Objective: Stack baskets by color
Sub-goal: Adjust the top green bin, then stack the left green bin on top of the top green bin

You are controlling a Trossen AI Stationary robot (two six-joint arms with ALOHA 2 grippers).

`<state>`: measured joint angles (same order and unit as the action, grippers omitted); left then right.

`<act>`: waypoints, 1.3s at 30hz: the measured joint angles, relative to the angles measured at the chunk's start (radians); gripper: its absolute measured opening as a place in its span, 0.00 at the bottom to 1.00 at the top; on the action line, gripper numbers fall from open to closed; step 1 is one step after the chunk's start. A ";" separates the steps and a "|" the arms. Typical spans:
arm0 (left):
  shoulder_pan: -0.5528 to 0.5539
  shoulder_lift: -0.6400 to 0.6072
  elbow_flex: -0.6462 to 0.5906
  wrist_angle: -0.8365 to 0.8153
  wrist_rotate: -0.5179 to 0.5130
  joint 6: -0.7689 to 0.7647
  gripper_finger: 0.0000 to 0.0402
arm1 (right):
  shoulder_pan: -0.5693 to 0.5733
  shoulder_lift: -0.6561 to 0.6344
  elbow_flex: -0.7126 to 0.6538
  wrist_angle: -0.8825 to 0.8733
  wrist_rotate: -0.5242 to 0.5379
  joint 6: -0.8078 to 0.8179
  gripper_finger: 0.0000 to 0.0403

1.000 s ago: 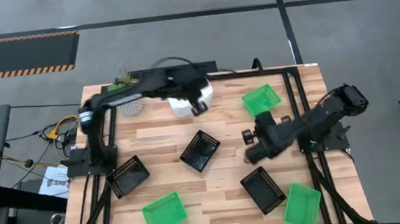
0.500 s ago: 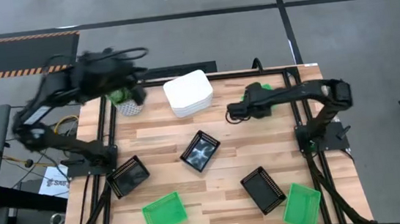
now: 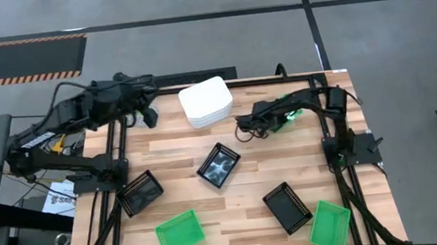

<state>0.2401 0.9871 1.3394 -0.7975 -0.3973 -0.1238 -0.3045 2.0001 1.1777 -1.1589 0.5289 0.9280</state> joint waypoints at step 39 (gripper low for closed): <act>-0.351 0.066 -0.341 -0.303 0.438 -0.441 0.37 | 0.779 -0.345 0.363 -0.203 -0.049 0.266 0.16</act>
<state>-0.1112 1.0534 0.9985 -1.1006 0.0409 -0.5649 0.4743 1.6547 1.5402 -1.3616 0.4801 1.1938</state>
